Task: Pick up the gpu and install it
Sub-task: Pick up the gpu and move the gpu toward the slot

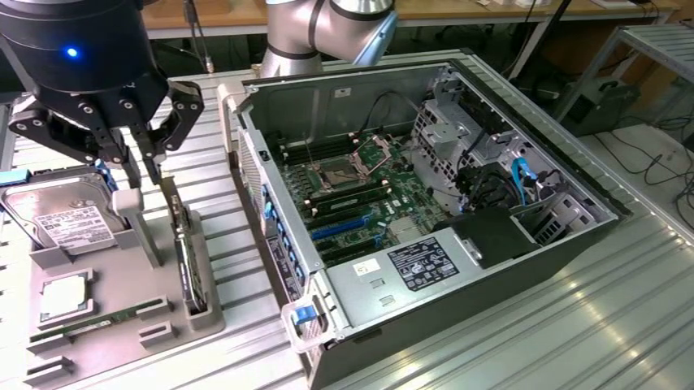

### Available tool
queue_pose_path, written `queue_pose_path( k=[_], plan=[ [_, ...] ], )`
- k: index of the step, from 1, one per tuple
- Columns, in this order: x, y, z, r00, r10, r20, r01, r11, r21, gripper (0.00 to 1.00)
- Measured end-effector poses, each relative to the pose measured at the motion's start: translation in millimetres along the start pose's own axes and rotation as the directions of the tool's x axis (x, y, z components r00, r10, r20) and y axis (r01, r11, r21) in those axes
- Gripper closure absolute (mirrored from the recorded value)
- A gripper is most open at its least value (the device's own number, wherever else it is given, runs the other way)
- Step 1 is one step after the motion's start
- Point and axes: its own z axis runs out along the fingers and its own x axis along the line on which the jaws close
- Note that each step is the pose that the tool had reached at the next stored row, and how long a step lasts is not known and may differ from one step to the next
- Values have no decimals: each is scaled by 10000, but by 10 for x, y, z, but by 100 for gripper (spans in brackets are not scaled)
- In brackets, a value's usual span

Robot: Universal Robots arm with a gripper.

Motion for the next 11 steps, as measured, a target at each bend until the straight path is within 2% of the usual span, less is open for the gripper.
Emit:
queue_pose_path(
  k=[4,7,9,10,11],
  plan=[
    [0,0,0,10000,0,-1,0,10000,0,58],
    [0,0,0,10000,1,0,-1,10000,0,52],
    [0,0,3,10000,1,-1,-1,10000,0,40],
    [1,-1,14,10000,-3,-2,3,10000,-1,40],
    [1,-1,27,10000,-18,-3,18,10000,0,34]
  ],
)
